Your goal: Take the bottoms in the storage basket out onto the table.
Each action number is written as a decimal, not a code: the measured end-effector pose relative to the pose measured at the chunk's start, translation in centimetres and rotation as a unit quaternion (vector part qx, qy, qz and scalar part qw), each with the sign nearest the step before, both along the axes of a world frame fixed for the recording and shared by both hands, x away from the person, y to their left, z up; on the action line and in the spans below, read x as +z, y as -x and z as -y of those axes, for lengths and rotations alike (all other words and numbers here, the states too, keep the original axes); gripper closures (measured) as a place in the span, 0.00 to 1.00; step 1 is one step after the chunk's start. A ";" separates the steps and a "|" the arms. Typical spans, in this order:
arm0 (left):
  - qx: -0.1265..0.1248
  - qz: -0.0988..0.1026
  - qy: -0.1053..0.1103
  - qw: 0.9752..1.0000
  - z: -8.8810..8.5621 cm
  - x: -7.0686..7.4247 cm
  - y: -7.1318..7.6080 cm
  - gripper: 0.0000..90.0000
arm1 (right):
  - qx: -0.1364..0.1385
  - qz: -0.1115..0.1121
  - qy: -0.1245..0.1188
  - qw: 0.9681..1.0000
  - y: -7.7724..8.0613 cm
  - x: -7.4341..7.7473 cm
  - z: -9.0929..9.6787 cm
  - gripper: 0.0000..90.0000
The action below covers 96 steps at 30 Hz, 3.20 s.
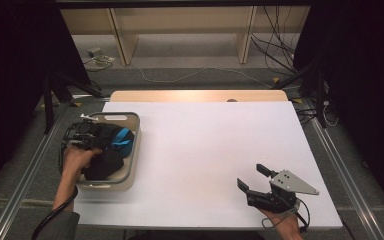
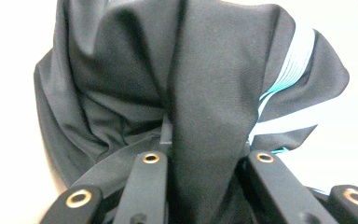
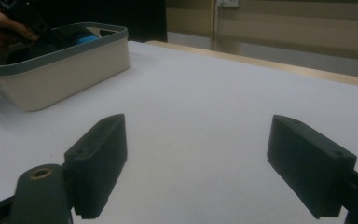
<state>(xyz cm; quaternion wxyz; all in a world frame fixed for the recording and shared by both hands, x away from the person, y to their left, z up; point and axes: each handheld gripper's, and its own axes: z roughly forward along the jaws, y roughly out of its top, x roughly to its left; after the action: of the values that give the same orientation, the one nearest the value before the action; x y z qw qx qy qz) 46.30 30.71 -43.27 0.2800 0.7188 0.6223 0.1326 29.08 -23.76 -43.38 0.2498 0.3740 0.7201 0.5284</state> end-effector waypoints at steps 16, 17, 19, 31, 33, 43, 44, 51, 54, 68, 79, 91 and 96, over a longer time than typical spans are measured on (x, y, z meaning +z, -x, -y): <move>-0.015 0.044 0.039 0.998 0.0 3.0 1.2 0.84 | -0.002 0.000 -0.001 1.000 0.0 -0.1 0.0 0.23; -0.016 0.047 0.040 0.998 0.0 3.2 1.3 0.84 | -0.002 0.000 -0.001 1.000 0.0 0.0 0.0 0.23; -0.015 0.054 0.045 0.997 -0.1 3.6 1.4 0.85 | -0.001 0.000 0.000 1.000 0.0 0.0 0.0 0.23; -0.023 0.064 0.061 0.996 0.1 4.4 1.8 0.84 | -0.001 -0.001 0.000 1.000 0.0 0.0 -0.1 0.23; -0.023 0.069 0.063 0.995 0.1 4.7 1.9 0.84 | -0.002 0.000 0.000 1.000 0.0 0.0 0.0 0.23; -0.028 0.090 0.075 0.993 0.3 5.9 2.4 0.84 | -0.003 0.000 0.000 1.000 0.0 -0.1 0.0 0.23; -0.030 0.090 0.076 0.993 0.3 5.9 2.4 0.84 | -0.002 0.001 0.000 1.000 0.0 0.0 0.0 0.23; -0.034 0.096 0.097 0.990 0.2 6.2 2.5 0.84 | -0.003 0.000 -0.001 1.000 0.0 0.0 0.0 0.23; -0.035 0.101 0.102 0.989 0.2 6.4 2.6 0.84 | -0.004 0.000 -0.001 1.000 0.0 0.0 0.0 0.23; -0.050 0.126 0.131 0.982 0.3 8.0 3.4 0.84 | -0.002 0.001 0.000 1.000 -0.1 0.0 0.0 0.23; -0.061 0.143 0.157 0.975 1.0 8.7 3.7 0.84 | -0.002 -0.001 -0.001 1.000 -0.1 0.0 0.0 0.23; -0.073 0.153 0.197 0.966 1.5 9.0 3.8 0.84 | 0.000 0.000 0.001 1.000 -0.1 0.0 0.0 0.23; -0.078 0.155 0.206 0.963 1.9 9.0 3.8 0.84 | 0.002 -0.001 0.004 1.000 -0.2 0.0 0.0 0.23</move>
<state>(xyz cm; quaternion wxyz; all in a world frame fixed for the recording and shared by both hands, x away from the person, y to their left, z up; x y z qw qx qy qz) 42.51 28.86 -34.28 0.5242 0.6626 0.5274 0.0894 29.23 -23.72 -43.40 0.2496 0.3722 0.7231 0.5256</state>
